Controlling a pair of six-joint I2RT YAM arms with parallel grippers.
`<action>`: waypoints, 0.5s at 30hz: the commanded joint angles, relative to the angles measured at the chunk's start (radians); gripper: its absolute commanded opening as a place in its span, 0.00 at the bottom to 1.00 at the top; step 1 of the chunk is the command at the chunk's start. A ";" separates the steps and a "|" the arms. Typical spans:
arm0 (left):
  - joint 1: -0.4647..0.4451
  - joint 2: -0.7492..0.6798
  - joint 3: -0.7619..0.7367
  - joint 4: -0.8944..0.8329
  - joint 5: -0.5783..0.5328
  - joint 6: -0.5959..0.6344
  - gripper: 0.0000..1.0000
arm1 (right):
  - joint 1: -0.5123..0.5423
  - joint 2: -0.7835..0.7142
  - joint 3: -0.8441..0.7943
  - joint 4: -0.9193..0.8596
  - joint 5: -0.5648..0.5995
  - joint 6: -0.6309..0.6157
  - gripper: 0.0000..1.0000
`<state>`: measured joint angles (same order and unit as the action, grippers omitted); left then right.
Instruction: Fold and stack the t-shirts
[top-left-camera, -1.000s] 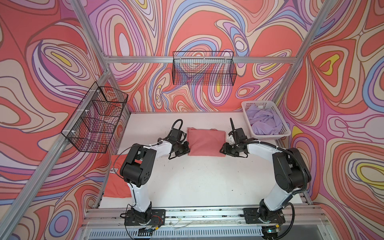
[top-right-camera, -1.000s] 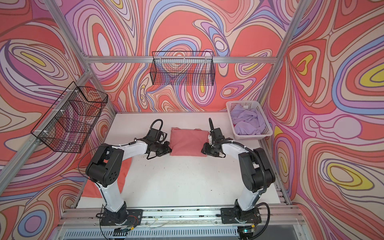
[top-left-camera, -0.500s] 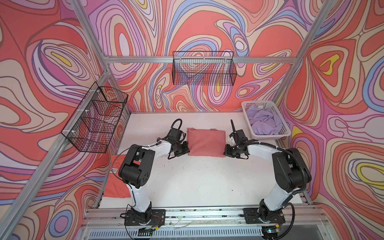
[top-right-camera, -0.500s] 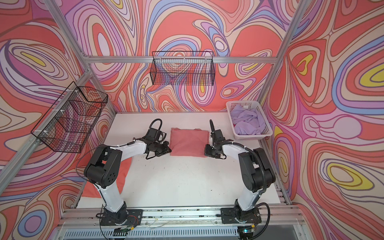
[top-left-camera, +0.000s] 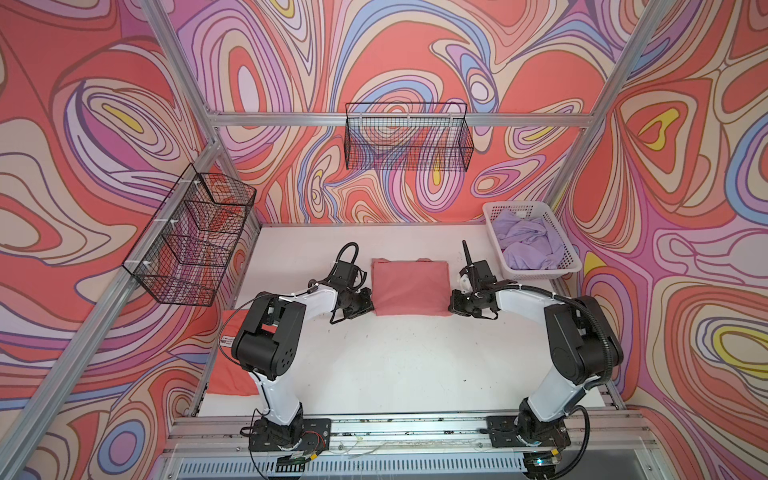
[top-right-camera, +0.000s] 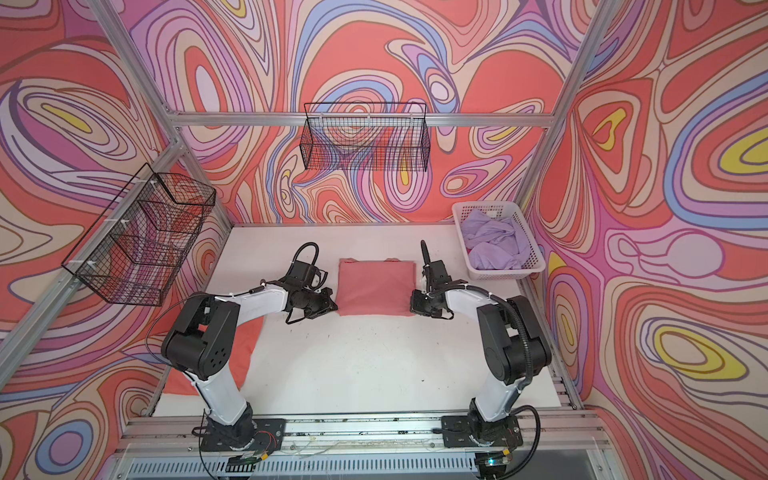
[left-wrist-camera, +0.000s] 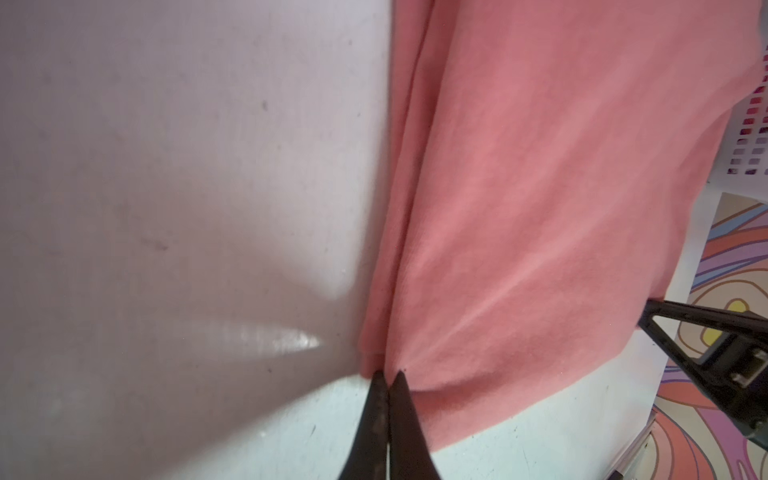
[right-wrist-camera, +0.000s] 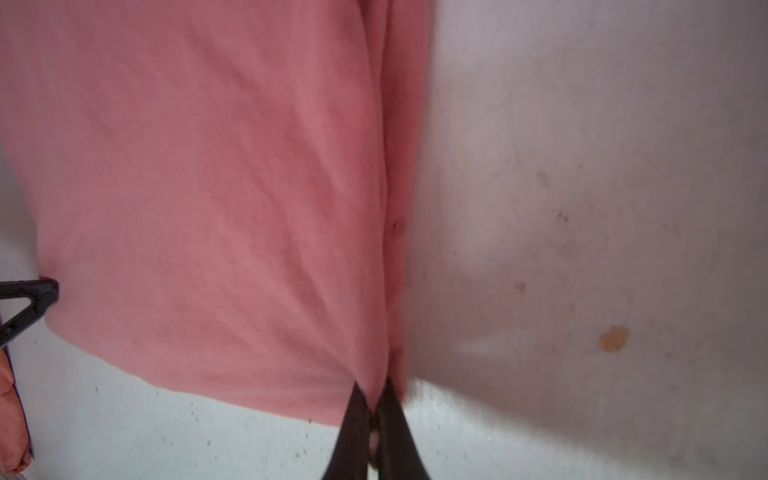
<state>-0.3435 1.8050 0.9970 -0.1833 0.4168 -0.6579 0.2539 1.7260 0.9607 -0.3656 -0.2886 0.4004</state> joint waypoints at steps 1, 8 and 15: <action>0.011 -0.028 -0.015 -0.022 -0.037 0.013 0.00 | -0.012 0.003 -0.028 -0.022 0.053 -0.015 0.00; 0.016 -0.044 -0.009 -0.038 -0.049 0.038 0.00 | -0.013 0.002 -0.043 -0.037 0.077 -0.025 0.00; 0.037 -0.072 -0.011 -0.072 -0.052 0.072 0.00 | -0.027 -0.011 -0.048 -0.042 0.095 -0.025 0.00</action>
<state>-0.3325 1.7626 0.9955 -0.1921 0.4179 -0.6167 0.2531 1.7241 0.9329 -0.3511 -0.2794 0.3893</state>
